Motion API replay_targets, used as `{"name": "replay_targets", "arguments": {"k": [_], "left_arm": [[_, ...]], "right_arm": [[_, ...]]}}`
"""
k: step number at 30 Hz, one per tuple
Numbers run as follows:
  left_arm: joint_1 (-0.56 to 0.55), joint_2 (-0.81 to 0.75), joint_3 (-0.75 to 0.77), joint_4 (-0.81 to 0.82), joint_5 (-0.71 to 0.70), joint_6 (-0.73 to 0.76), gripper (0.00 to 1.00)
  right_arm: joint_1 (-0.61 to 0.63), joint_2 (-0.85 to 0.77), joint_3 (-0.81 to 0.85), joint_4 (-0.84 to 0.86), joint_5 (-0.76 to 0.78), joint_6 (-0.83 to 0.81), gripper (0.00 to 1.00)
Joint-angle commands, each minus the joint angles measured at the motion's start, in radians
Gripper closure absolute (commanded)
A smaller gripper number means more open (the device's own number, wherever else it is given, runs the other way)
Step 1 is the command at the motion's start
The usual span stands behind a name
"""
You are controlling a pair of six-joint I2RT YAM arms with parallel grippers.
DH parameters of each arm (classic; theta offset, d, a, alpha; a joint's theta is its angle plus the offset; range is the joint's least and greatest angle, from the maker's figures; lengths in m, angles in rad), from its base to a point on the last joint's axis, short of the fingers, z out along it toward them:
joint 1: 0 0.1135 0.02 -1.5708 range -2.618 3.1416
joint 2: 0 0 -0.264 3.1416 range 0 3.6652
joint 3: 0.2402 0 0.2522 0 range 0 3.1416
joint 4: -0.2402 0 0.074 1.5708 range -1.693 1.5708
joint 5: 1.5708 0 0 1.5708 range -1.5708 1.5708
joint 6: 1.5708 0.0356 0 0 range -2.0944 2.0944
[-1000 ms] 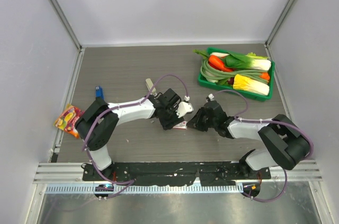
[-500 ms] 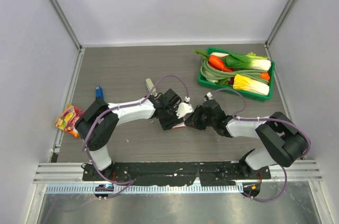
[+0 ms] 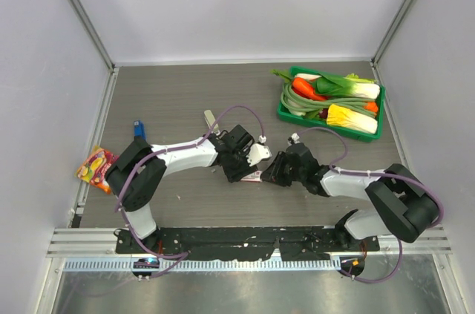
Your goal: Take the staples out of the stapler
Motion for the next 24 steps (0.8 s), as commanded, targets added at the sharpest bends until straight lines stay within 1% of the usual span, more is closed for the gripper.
{"name": "replay_targets", "arguments": {"k": [1,4,6,7,9,10,14,17,19,24], "left_arm": [[-0.009,-0.027,-0.006,0.003,-0.018,0.015,0.49],[-0.009,-0.057,0.013,-0.04,-0.009,0.029,0.5],[-0.009,-0.073,0.027,-0.06,-0.003,0.038,0.5],[-0.008,-0.082,0.032,-0.087,0.008,0.043,0.5],[-0.008,-0.097,0.064,-0.132,0.025,0.067,0.5],[-0.006,-0.102,0.079,-0.18,0.044,0.072,0.5],[0.001,-0.128,0.164,-0.251,0.124,0.064,0.49],[0.003,-0.124,0.185,-0.235,0.161,0.023,0.49],[0.001,-0.091,0.182,-0.184,0.164,-0.015,0.49],[0.001,0.016,0.175,-0.103,0.131,-0.069,0.5]], "right_arm": [[0.008,-0.029,-0.02,-0.091,0.008,-0.025,0.73],[0.01,-0.03,-0.023,-0.102,0.005,-0.029,0.73],[0.008,-0.03,-0.024,-0.111,0.002,-0.034,0.71],[0.008,-0.032,-0.026,-0.111,-0.001,-0.037,0.67],[0.008,-0.037,-0.03,-0.115,0.002,-0.04,0.66],[0.008,-0.035,-0.032,-0.114,0.003,-0.039,0.65],[0.008,-0.021,-0.04,-0.102,0.002,-0.034,0.65],[0.01,-0.014,-0.041,-0.094,-0.003,-0.026,0.65],[0.008,-0.015,-0.044,-0.088,0.0,-0.022,0.65],[0.008,-0.027,-0.053,-0.082,0.002,-0.011,0.65]]}}
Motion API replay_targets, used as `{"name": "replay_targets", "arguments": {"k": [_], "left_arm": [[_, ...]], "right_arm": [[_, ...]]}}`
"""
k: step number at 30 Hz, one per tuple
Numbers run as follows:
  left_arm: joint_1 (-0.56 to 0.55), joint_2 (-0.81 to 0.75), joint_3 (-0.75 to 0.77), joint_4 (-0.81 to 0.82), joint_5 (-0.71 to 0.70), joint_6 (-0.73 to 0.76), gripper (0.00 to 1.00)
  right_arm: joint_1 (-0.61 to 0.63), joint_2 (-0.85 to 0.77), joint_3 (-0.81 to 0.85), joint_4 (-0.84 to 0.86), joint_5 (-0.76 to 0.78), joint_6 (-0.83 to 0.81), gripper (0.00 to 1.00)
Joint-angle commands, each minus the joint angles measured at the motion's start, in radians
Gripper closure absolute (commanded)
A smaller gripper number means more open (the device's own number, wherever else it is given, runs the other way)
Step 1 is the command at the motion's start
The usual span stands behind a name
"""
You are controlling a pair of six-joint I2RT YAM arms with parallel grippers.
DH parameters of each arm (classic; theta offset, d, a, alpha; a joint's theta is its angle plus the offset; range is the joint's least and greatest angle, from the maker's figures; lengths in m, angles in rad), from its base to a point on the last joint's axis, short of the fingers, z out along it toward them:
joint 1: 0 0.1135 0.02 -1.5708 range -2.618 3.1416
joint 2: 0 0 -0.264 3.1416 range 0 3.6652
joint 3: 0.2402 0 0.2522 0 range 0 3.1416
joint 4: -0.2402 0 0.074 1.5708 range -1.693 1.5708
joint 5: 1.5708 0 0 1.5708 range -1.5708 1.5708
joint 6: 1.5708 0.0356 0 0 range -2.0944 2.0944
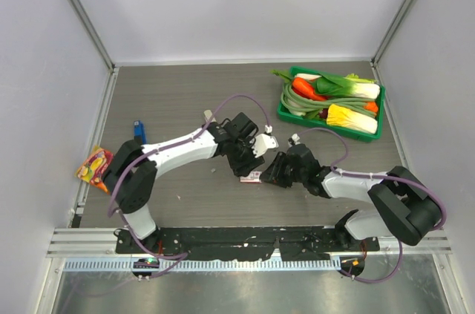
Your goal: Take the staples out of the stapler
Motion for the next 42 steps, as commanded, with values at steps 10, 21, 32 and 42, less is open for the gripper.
{"name": "replay_targets", "arguments": {"k": [10,21,32,42], "left_arm": [[0.0,0.15,0.026,0.149,-0.029,-0.128,0.5],[-0.02,0.182,0.0,0.146,-0.075,-0.1,0.51],[-0.021,0.115,0.041,0.074,-0.036,-0.108,0.5],[0.054,0.003,0.207,-0.136,0.025,-0.134,0.11]], "right_arm": [[0.006,0.0,-0.052,-0.048,0.016,-0.003,0.63],[0.007,-0.111,-0.077,-0.122,0.044,-0.01,0.62],[0.004,-0.084,-0.057,-0.073,0.096,0.007,0.73],[0.003,-0.131,0.034,-0.182,0.139,-0.108,0.61]]}}
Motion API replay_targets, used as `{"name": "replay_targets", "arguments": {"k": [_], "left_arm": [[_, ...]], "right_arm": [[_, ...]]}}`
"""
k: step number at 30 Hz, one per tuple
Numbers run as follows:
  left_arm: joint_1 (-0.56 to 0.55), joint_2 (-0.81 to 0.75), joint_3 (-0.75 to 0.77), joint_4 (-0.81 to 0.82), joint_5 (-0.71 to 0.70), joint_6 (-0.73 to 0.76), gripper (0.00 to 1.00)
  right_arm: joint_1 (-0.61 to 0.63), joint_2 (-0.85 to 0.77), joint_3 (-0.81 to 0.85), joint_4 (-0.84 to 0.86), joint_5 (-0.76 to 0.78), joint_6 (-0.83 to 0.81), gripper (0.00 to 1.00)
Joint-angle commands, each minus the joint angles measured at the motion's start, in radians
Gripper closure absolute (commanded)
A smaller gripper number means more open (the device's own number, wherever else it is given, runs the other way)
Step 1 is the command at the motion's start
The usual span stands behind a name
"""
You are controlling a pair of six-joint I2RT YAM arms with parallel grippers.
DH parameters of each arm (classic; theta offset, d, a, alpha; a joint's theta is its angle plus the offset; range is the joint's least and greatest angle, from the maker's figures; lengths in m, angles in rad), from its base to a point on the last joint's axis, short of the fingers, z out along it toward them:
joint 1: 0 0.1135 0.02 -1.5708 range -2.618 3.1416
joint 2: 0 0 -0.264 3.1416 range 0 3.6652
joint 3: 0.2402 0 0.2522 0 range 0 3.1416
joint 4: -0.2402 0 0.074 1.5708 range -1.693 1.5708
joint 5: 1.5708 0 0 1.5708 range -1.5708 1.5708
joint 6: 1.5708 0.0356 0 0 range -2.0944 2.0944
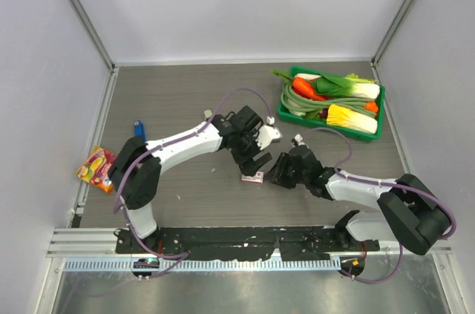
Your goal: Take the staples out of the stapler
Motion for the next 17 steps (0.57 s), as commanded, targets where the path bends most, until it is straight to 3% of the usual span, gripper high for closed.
{"name": "replay_targets", "arguments": {"k": [1,2,3,5,11,17], "left_arm": [[0.093,-0.103,0.13,-0.118,0.06,-0.037,0.0],[0.124,-0.108,0.147,-0.164,0.103,-0.044,0.0],[0.151,-0.116,0.18,-0.189,0.128,-0.049,0.0],[0.254,-0.126,0.207,-0.253,0.185,-0.063,0.0],[0.512,-0.229,0.168,-0.301,0.288,-0.034,0.0],[0.655,-0.366,0.055,-0.304,0.332,-0.006,0.0]], "right_arm": [[0.001,-0.11,0.061,-0.121,0.087,-0.119,0.53],[0.001,-0.133,0.068,-0.153,0.093,-0.139,0.45],[0.001,-0.158,0.076,-0.161,0.106,-0.156,0.28],[0.001,-0.239,0.11,-0.239,0.18,-0.182,0.24],[0.0,-0.339,0.199,-0.377,0.287,-0.279,0.2],[0.001,-0.321,0.297,-0.442,0.287,-0.31,0.19]]}}
